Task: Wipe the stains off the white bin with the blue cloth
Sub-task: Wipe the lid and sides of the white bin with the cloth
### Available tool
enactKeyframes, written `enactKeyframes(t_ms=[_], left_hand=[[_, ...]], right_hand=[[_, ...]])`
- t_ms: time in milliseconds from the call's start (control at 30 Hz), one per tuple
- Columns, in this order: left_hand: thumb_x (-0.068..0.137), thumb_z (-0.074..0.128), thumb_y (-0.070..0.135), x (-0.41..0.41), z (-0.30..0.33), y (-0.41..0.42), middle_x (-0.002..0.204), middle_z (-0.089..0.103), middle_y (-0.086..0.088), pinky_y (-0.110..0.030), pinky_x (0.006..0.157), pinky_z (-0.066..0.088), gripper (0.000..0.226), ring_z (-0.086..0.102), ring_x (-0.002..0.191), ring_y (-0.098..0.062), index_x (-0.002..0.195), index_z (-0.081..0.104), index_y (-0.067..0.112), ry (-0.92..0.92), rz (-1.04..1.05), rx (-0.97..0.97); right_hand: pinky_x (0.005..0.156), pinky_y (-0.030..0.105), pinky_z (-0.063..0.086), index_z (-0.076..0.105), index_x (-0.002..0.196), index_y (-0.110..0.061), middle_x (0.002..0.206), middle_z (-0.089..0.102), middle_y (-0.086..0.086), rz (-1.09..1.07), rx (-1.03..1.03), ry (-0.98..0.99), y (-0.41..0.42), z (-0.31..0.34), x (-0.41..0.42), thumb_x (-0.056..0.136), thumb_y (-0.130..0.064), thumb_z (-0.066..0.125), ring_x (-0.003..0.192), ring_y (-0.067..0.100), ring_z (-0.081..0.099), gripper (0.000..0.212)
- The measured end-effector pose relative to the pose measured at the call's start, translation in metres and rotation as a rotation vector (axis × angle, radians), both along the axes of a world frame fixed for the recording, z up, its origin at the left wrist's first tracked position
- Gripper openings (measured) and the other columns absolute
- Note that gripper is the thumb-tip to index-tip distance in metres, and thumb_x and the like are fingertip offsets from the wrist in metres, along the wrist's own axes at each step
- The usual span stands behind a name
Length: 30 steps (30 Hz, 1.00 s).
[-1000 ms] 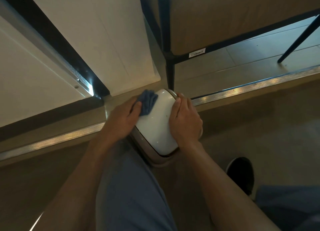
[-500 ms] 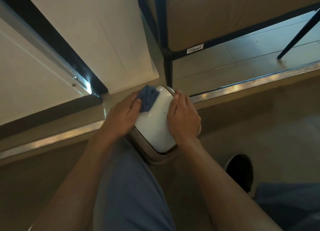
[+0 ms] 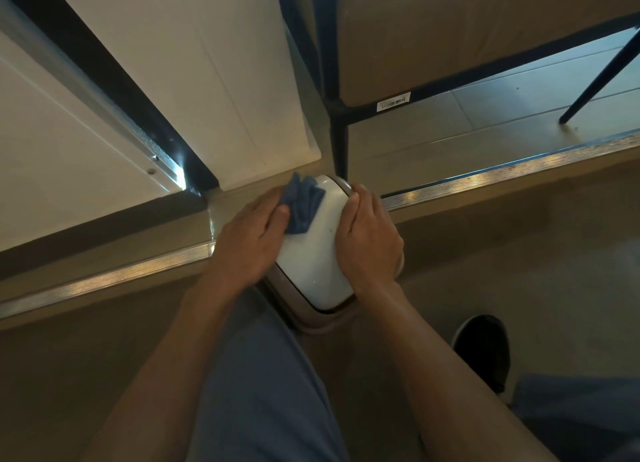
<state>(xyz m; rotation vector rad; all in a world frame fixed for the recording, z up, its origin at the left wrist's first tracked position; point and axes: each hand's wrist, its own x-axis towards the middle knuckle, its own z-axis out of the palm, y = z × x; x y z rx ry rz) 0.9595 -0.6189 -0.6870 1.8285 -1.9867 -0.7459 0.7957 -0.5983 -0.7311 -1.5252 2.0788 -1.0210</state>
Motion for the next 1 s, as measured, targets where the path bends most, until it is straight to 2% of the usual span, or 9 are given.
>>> enactKeyframes(t_ms=[100,233,400,500,600,700,800,867,1000], left_hand=[[0.107,0.023,0.049,-0.018,0.001,-0.028,0.14,0.059,-0.011,-0.039,0.099,0.039,0.048,0.053,0.126,-0.034,0.134,0.056,0.028,-0.099,0.114,0.188],[0.101,0.019,0.066,-0.056,0.001,-0.058,0.132,0.063,-0.01,-0.042,0.097,0.044,0.055,0.058,0.113,-0.032,0.126,0.057,0.035,-0.255,-0.018,0.188],[0.105,0.04,0.052,-0.013,-0.002,-0.021,0.149,0.05,0.008,-0.04,0.106,0.041,0.049,0.049,0.132,-0.018,0.151,0.038,0.036,0.007,-0.281,-0.003],[0.107,0.042,0.042,0.015,-0.008,-0.016,0.14,0.053,0.013,-0.033,0.107,0.038,0.04,0.049,0.128,-0.011,0.147,0.045,0.037,0.126,-0.15,0.05],[0.109,0.031,0.038,-0.01,-0.01,-0.051,0.139,0.059,-0.008,-0.035,0.097,0.039,0.039,0.054,0.125,-0.027,0.136,0.056,0.025,-0.02,0.035,0.225],[0.109,0.027,0.037,-0.056,-0.002,-0.071,0.144,0.056,-0.01,-0.034,0.087,0.036,0.043,0.053,0.125,-0.03,0.144,0.05,0.025,-0.176,-0.066,0.182],[0.108,0.032,0.037,-0.06,-0.006,-0.051,0.156,0.044,0.002,-0.04,0.109,0.038,0.045,0.045,0.139,-0.023,0.151,0.042,0.031,-0.16,-0.305,0.001],[0.106,0.034,0.036,-0.035,-0.007,-0.03,0.159,0.039,0.004,-0.04,0.117,0.031,0.047,0.038,0.143,-0.017,0.152,0.042,0.029,-0.09,-0.394,-0.096],[0.107,0.034,0.041,0.016,-0.011,-0.015,0.151,0.049,0.005,-0.032,0.112,0.033,0.046,0.044,0.137,-0.013,0.15,0.045,0.029,0.045,-0.162,0.009]], right_hand=[[0.09,0.041,0.052,0.052,0.137,-0.019,0.129,0.062,0.001,-0.001,0.007,-0.001,-0.001,0.0,-0.001,0.109,-0.034,0.027,0.111,0.019,0.062,0.041],[0.088,0.039,0.049,0.052,0.138,-0.019,0.131,0.061,0.0,0.002,0.016,0.018,-0.003,0.0,-0.001,0.109,-0.034,0.026,0.112,0.02,0.061,0.041],[0.088,0.038,0.048,0.051,0.139,-0.019,0.133,0.061,0.0,0.001,0.019,0.009,-0.002,0.0,-0.003,0.109,-0.034,0.026,0.112,0.021,0.062,0.042],[0.089,0.04,0.05,0.05,0.14,-0.019,0.132,0.06,0.001,0.011,0.02,0.006,0.0,0.001,-0.001,0.109,-0.036,0.025,0.112,0.021,0.062,0.044],[0.091,0.04,0.049,0.05,0.141,-0.019,0.134,0.06,0.001,0.009,0.034,0.004,-0.001,0.002,-0.001,0.109,-0.035,0.025,0.115,0.022,0.061,0.044],[0.088,0.034,0.043,0.052,0.138,-0.018,0.132,0.061,0.002,0.003,0.045,0.012,-0.002,0.001,-0.002,0.109,-0.035,0.024,0.114,0.021,0.06,0.043],[0.074,0.03,0.036,0.059,0.12,-0.011,0.114,0.065,0.007,-0.03,0.022,0.03,-0.003,-0.002,-0.005,0.108,-0.031,0.028,0.1,0.029,0.064,0.039],[0.076,0.032,0.04,0.059,0.124,-0.011,0.117,0.066,0.007,-0.03,0.016,0.019,-0.002,-0.002,-0.004,0.108,-0.029,0.03,0.101,0.029,0.064,0.037],[0.089,0.036,0.046,0.051,0.14,-0.017,0.134,0.061,0.002,0.003,0.032,0.022,-0.001,0.001,-0.001,0.11,-0.033,0.028,0.116,0.022,0.061,0.042]])
